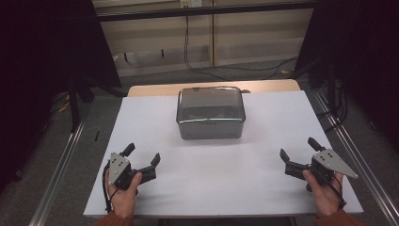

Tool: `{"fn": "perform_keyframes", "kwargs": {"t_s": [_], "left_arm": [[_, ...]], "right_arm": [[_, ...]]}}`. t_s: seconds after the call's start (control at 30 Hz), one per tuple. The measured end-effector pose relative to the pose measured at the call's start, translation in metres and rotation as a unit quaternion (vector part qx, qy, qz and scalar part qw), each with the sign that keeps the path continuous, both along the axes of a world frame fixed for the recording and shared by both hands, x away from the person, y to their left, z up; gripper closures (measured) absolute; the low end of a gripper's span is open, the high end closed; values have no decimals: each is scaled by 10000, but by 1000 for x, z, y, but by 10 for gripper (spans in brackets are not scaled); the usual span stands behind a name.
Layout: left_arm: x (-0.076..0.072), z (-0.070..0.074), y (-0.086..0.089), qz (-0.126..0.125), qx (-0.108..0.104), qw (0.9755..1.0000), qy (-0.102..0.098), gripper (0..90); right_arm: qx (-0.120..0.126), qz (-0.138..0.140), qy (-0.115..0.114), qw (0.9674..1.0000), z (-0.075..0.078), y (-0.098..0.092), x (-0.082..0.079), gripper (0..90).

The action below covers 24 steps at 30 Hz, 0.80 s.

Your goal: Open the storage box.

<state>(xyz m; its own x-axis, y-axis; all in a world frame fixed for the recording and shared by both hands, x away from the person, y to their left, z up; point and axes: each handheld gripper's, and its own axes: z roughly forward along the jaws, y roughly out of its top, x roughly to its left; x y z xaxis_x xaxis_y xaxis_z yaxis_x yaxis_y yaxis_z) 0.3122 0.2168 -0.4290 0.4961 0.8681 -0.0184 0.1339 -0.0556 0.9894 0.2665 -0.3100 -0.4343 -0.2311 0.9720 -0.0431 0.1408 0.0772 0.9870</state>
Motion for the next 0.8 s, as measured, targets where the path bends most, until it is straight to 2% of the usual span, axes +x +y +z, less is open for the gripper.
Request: {"fn": "perform_keyframes", "kwargs": {"t_s": [0.07, 0.17, 0.3, 0.43, 0.47, 0.7, 0.8], "left_arm": [[1, -1, 0, 21, -60, 10000, 38, 23], [2, -3, -3, -13, -14, 9999, 162, 29], [4, -3, -4, -72, 24, 9998, 171, 31], [5, -4, -5, -17, -20, 9998, 220, 33], [6, -4, -5, 5, -98, 9997, 245, 33], [5, -3, -8, 4, -105, 9998, 192, 37], [4, -1, -9, -167, -114, 9997, 96, 37]], "right_arm": [[13, 20, 10, 10000, 0, 0, 0, 0], [15, 51, 43, 10000, -1, 1, 0, 0], [47, 111, 90, 9999, -1, 2, 1, 0], [89, 179, 107, 9997, -2, 3, 2, 0], [83, 246, 117, 9996, -3, 4, 2, 0], [71, 540, 100, 9985, -2, 12, 1, 0], [152, 552, 65, 9983, -2, 15, 2, 0]]}}
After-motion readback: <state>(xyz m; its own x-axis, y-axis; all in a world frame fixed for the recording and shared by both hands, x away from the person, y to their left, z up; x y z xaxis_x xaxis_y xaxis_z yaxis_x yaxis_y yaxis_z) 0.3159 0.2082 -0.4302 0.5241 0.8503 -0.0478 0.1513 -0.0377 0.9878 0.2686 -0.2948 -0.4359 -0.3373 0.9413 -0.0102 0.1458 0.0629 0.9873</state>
